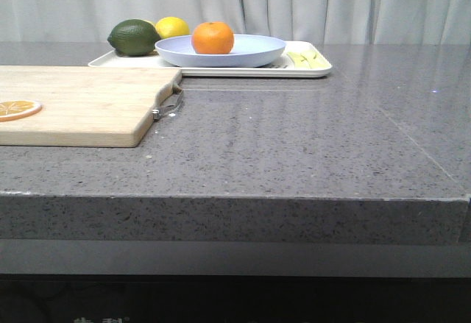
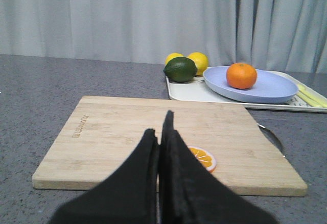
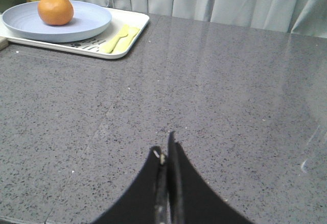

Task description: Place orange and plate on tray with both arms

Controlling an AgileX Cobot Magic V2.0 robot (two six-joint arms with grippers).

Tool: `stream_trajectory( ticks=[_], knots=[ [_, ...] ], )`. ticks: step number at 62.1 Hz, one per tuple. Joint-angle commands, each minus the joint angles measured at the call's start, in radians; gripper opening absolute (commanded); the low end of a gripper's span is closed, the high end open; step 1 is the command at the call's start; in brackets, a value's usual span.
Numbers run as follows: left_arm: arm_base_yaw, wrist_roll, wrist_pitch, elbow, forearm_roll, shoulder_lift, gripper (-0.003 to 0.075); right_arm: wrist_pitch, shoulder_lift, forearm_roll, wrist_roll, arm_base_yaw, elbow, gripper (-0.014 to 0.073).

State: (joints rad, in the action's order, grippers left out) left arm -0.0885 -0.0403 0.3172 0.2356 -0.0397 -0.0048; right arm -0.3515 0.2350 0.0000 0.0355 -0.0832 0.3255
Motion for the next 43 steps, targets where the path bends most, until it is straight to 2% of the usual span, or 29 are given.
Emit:
stream_trajectory(
  ticks=[1, 11, 22, 25, 43],
  knots=[
    [0.044, -0.010, -0.123, -0.033, -0.013, -0.016, -0.0018, 0.082, 0.007, -0.016, 0.010, 0.001, 0.027, -0.0069],
    [0.094, -0.010, -0.144, -0.130, -0.015, -0.022, -0.0018, 0.079, 0.007, -0.016, 0.010, 0.001, 0.027, -0.0069],
    [0.096, -0.010, -0.233, -0.244, -0.017, -0.022, -0.0018, 0.079, 0.007, -0.016, 0.010, 0.001, 0.027, -0.0069],
    [0.096, -0.010, -0.195, -0.240, -0.017, -0.022, -0.0018, 0.079, 0.007, -0.016, 0.010, 0.001, 0.027, -0.0069],
    [0.096, -0.010, -0.205, -0.240, -0.017, -0.020, -0.0018, 0.079, 0.007, -0.016, 0.010, 0.001, 0.027, -0.0069]
  ],
)
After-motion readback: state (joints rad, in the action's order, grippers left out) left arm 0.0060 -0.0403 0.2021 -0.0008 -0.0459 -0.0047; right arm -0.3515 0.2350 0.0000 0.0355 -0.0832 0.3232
